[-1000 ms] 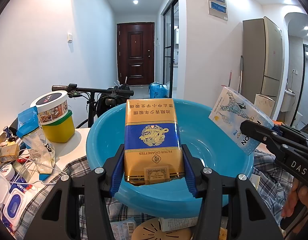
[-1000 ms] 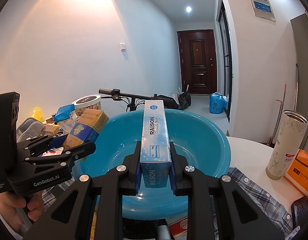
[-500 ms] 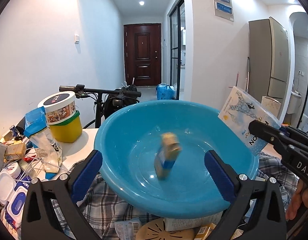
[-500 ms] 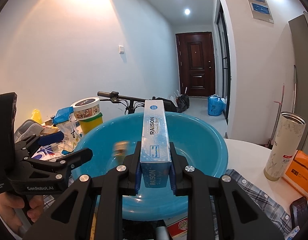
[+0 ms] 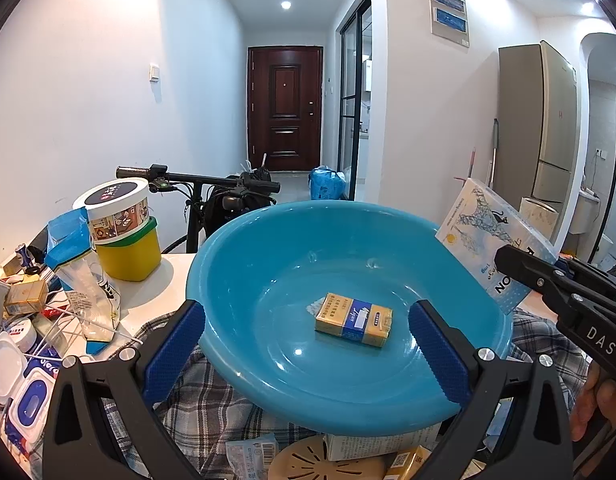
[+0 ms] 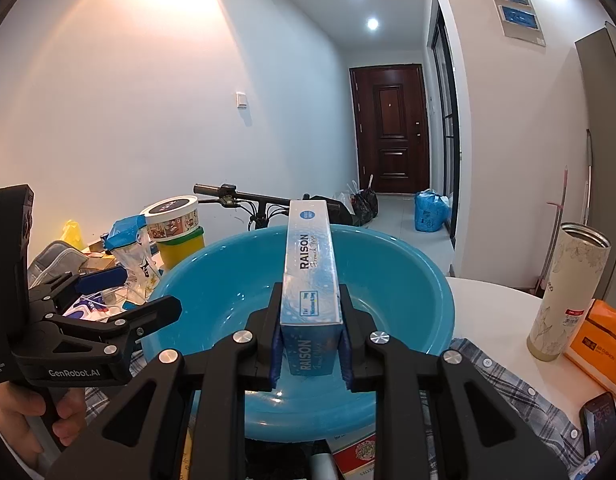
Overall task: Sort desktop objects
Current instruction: 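Keep the RAISON box held above the basin with the right gripper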
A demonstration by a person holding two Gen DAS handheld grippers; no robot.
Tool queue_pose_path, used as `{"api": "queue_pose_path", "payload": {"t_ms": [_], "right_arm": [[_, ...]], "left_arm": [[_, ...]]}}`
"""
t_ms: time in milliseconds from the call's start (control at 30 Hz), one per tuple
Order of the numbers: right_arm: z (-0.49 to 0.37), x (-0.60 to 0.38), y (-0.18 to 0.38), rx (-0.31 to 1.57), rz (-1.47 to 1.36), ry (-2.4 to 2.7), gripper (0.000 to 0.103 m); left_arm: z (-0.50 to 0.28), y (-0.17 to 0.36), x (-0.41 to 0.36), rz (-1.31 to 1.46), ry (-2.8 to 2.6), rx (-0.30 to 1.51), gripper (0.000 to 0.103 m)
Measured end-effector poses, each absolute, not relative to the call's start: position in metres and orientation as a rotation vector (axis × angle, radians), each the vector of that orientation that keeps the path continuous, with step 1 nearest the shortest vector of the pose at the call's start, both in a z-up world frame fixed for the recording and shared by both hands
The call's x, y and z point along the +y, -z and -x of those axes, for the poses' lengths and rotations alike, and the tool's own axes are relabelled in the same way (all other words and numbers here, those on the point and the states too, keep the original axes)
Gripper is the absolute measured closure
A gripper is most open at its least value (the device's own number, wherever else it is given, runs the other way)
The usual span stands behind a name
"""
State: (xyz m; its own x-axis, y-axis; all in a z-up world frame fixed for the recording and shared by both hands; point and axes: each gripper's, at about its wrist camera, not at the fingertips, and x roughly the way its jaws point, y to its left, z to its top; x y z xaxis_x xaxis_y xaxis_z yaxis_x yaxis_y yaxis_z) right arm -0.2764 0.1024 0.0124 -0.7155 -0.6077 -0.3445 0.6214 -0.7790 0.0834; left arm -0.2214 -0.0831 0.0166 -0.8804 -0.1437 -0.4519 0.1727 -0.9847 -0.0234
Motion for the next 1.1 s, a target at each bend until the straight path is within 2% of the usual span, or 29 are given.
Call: {"api": "queue_pose_path", "payload": {"t_ms": [1100], "right_arm": [[0.2752,0.0999,-0.0121,0.05,-0.472,2.413,0.082]], "left_arm": [[0.2198,-0.0129,-0.0823,-0.687,2.897,0.09,0.0]]}}
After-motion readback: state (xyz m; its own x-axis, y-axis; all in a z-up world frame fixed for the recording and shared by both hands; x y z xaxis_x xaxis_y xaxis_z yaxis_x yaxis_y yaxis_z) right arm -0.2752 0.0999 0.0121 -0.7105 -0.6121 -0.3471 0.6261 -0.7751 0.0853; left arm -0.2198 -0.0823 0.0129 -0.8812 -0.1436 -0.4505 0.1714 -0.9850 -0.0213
